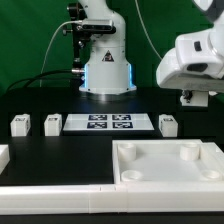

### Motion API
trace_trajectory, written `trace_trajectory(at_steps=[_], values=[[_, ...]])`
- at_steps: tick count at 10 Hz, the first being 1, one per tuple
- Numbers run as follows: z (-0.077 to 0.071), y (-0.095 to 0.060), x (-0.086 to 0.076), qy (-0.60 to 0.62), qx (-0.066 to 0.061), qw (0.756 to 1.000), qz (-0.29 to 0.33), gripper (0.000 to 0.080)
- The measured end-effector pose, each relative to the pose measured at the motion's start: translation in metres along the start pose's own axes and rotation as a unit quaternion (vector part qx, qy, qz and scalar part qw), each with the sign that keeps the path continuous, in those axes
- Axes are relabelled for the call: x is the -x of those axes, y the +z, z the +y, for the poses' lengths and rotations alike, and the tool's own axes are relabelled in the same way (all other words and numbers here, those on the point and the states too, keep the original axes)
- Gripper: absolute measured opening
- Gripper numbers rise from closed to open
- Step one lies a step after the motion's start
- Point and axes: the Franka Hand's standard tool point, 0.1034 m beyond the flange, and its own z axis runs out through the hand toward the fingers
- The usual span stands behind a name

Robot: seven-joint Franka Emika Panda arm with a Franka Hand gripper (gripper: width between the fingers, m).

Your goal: Assemble one leg

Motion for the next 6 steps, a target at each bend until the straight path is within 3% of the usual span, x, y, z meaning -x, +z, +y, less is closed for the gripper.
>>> trace_trajectory(at_steps=[2,3,4,6], values=[[0.013,-0.031,-0.012,-0.018,-0.011,0.993,0.115,0.0291],[0.017,-0.04,-0.018,-0.021,-0.016,0.989,0.143,0.0291],[0.012,-0.043,-0.025,-0.018,-0.026,0.979,0.2,0.0291],[0.015,-0.036,-0.02,-0.021,-0.025,0.98,0.196,0.0291]])
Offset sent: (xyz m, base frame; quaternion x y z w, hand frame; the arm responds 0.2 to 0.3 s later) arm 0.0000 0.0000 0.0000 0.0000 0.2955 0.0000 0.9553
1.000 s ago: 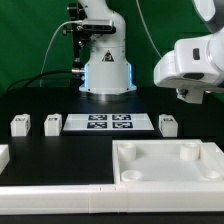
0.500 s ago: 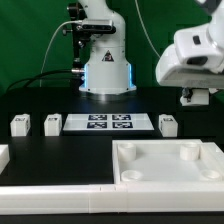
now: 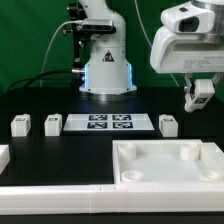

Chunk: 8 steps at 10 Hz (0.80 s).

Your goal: Assemble one leg

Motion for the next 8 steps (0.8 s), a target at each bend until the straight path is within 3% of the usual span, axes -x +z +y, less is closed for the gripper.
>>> trace_trajectory(at_steps=[1,3,6,8], values=[[0.01,0.006,-0.003,-0.018,-0.005,1.0,0.0,0.0291],[0.033,-0.005,-0.021,-0.03,-0.008,1.0,-0.004,0.0291],[0.039,-0.016,-0.056,-0.043,-0.012,0.999,0.015,0.0291],[0.039,-0.011,-0.052,-0.044,-0.013,0.998,0.045,0.0292]])
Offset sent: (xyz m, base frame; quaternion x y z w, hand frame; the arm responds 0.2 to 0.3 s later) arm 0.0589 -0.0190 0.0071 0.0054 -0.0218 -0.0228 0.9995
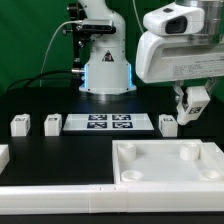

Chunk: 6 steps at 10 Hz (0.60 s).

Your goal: Assemble one leg

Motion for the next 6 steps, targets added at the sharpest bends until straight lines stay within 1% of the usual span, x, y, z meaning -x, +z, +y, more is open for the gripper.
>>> trace_trajectory(at_steps=[1,6], values=[[-0.0003,-0.003,-0.0119,0.0,-0.001,0.999,0.05,0.0292],[-0.0003,-0.003,-0.0119,0.0,-0.001,0.999,0.05,0.0292]])
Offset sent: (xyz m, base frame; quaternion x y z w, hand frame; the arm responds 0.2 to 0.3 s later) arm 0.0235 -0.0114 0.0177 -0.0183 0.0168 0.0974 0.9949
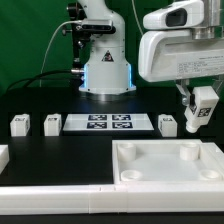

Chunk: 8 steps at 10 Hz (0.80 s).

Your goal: Assemble one leg

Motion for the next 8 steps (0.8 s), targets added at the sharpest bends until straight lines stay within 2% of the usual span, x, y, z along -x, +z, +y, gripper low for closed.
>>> trace_trajectory(at_steps=[5,6,7,8], values=[[0.0,0.0,0.0,0.0,0.0,1.0,0.0,0.0292],[-0.001,-0.004,-0.014,0.0,-0.001,0.999,0.045,0.0292],[0.003,-0.006,-0.021,-0.003,-0.002,0.996,0.092,0.0292],[0.004,0.0,-0.009,-0.003,-0.001,0.997,0.08,0.0292]])
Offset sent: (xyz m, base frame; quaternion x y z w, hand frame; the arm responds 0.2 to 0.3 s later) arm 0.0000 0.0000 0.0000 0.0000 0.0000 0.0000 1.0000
